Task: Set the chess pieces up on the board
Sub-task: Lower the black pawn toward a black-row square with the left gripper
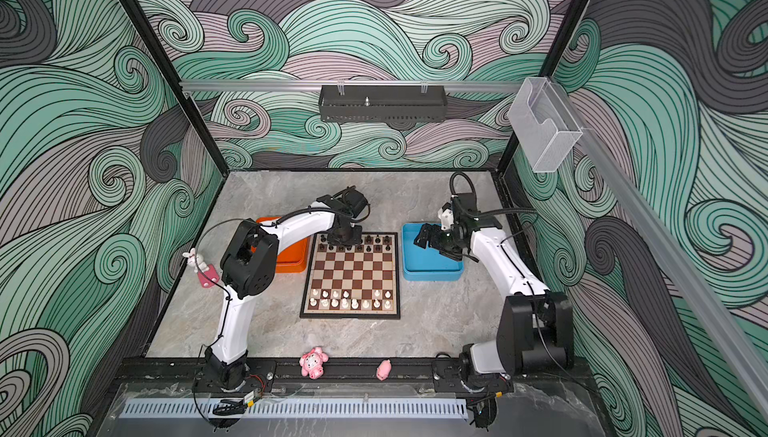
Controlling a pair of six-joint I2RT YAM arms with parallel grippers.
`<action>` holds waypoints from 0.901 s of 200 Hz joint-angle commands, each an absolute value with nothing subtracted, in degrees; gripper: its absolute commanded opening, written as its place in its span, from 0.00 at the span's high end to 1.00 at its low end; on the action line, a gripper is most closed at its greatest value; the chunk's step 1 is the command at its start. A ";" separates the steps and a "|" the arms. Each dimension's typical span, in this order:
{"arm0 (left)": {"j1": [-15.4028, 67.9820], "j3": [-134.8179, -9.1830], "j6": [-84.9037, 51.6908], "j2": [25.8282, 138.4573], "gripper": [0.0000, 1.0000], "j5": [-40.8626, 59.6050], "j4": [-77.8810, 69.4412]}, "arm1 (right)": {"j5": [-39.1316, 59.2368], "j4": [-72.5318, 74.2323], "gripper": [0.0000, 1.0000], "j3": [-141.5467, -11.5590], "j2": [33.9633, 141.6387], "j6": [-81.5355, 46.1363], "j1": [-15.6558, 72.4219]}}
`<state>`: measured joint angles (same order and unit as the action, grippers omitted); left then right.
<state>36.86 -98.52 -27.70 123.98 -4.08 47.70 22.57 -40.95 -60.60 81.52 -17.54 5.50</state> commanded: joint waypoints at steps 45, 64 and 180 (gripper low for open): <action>37.35 -100.11 -28.56 124.19 0.90 -5.53 48.12 | 23.38 -40.94 0.08 -59.90 80.95 -16.96 5.21; 37.35 -100.11 -28.65 124.01 0.86 -5.54 47.99 | 23.27 -40.96 0.08 -59.91 80.86 -16.96 5.10; 37.44 -99.30 -28.92 121.68 0.76 -5.80 47.59 | 23.46 -40.93 0.08 -59.83 80.62 -17.06 5.10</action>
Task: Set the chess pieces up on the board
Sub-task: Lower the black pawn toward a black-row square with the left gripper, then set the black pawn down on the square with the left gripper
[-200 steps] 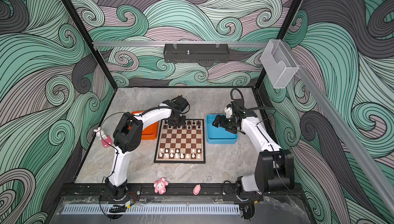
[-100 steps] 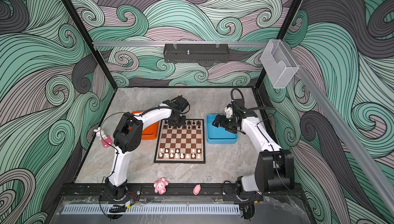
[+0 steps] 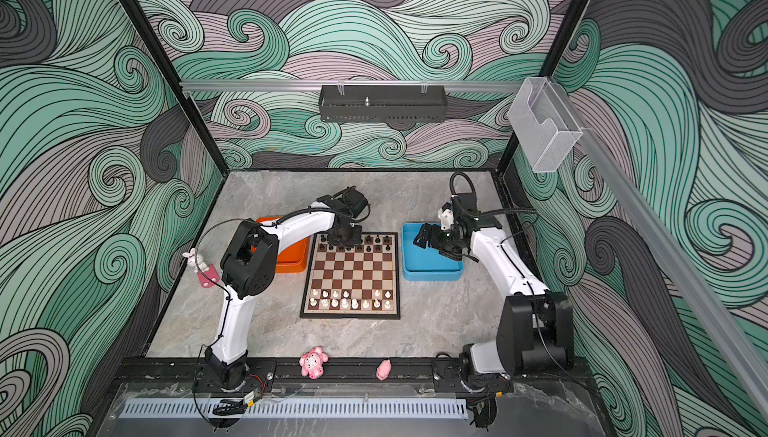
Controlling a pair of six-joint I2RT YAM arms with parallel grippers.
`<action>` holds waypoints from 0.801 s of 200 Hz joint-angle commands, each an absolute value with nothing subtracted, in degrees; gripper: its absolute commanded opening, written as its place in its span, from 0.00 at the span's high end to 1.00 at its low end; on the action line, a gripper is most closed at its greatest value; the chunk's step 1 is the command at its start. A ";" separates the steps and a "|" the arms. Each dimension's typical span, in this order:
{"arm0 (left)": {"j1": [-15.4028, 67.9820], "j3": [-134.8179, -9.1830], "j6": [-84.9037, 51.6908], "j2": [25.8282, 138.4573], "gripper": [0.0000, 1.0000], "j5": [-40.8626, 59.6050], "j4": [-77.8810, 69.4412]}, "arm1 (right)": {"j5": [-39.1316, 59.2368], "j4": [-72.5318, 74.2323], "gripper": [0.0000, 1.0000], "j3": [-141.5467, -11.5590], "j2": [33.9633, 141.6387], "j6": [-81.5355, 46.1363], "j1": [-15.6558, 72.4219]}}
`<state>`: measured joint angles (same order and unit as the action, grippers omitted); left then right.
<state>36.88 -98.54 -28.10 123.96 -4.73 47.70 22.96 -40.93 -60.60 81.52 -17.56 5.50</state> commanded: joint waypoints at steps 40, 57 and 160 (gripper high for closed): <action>37.48 -98.99 -28.92 121.38 0.78 -5.71 48.44 | 23.38 -40.95 0.08 -59.68 80.53 -17.05 5.10; 37.61 -98.79 -28.92 121.20 0.79 -5.71 48.82 | 23.38 -40.95 0.08 -59.76 80.51 -17.05 5.10; 37.83 -99.39 -28.92 121.92 0.88 -5.36 50.03 | 23.51 -40.83 0.08 -59.59 80.60 -17.06 5.10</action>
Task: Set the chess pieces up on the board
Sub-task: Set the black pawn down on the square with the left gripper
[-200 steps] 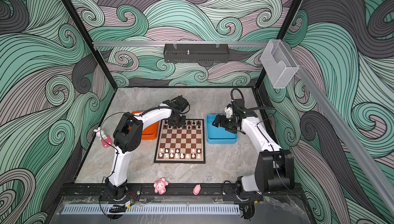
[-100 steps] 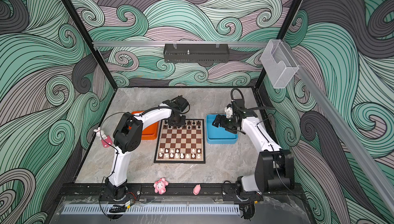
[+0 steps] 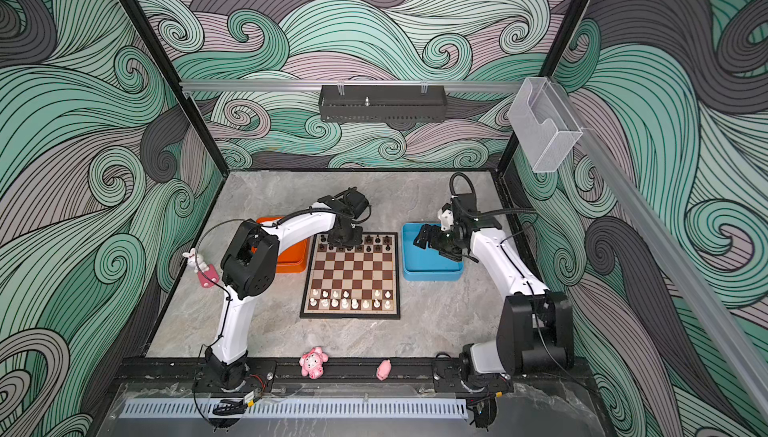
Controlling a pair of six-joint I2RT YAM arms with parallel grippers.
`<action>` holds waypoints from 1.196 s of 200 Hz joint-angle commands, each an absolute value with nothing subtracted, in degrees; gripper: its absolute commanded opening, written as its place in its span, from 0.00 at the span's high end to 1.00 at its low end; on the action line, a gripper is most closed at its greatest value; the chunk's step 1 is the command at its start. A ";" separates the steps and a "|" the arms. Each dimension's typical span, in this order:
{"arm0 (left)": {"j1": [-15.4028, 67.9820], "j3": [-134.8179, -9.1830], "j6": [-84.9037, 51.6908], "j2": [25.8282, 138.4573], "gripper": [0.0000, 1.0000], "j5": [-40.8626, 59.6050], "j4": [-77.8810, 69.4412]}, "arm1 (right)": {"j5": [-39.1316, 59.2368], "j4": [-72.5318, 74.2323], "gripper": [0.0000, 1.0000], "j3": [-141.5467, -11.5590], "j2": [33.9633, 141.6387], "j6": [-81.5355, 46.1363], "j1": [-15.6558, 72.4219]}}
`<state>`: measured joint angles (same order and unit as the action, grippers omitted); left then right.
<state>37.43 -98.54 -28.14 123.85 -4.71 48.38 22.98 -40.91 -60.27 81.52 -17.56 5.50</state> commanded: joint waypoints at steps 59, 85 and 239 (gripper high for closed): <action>37.97 -99.67 -28.70 121.89 0.91 -6.23 49.92 | 23.51 -40.75 0.08 -59.59 80.58 -17.03 5.10; 37.97 -100.35 -28.57 122.61 0.91 -6.85 50.01 | 23.49 -40.73 0.08 -59.59 80.67 -17.05 5.09; 38.06 -101.78 -28.39 123.74 0.92 -5.74 49.77 | 23.73 -40.61 0.08 -59.77 81.43 -17.05 5.01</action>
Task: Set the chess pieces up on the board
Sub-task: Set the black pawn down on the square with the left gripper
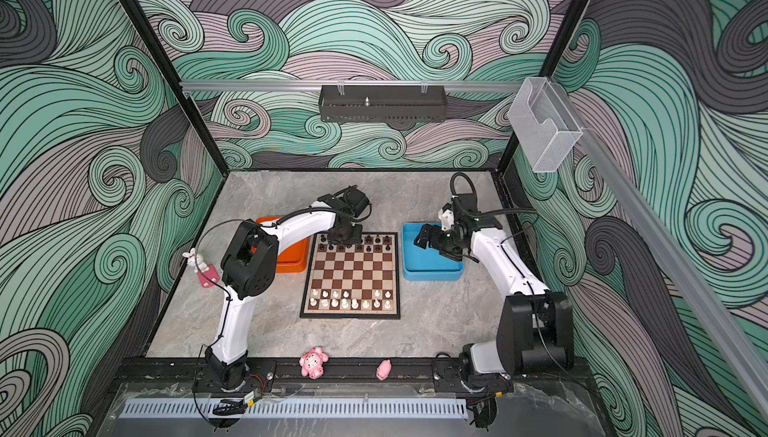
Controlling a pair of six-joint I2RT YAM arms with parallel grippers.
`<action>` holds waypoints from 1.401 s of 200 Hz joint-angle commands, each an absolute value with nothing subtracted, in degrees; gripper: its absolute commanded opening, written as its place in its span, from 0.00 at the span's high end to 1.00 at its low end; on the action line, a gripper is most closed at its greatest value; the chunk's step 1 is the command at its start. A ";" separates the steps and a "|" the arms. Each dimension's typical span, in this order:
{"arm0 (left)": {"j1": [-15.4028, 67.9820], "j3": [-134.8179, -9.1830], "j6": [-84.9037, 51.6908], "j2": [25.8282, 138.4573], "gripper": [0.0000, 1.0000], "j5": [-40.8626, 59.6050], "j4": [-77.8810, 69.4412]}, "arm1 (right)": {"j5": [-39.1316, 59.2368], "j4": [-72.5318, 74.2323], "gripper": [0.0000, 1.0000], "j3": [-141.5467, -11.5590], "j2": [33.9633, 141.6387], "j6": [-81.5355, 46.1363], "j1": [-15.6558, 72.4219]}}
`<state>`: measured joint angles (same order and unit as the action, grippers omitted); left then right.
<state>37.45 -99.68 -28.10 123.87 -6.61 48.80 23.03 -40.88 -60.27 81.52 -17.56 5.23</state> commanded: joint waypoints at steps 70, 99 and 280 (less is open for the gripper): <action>38.32 -101.60 -28.39 124.19 0.92 -5.08 49.43 | 23.85 -40.69 0.08 -59.76 81.65 -16.96 5.01; 38.32 -101.45 -28.48 124.61 0.92 -5.25 49.48 | 23.76 -40.63 0.08 -59.64 81.56 -16.95 5.01; 38.36 -101.16 -28.39 125.33 0.87 -6.63 50.55 | 23.78 -40.60 0.08 -59.50 81.74 -16.92 5.01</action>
<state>38.02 -99.68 -28.12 124.42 -5.54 48.82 23.07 -40.88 -60.27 81.52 -17.54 5.23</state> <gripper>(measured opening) 0.129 0.923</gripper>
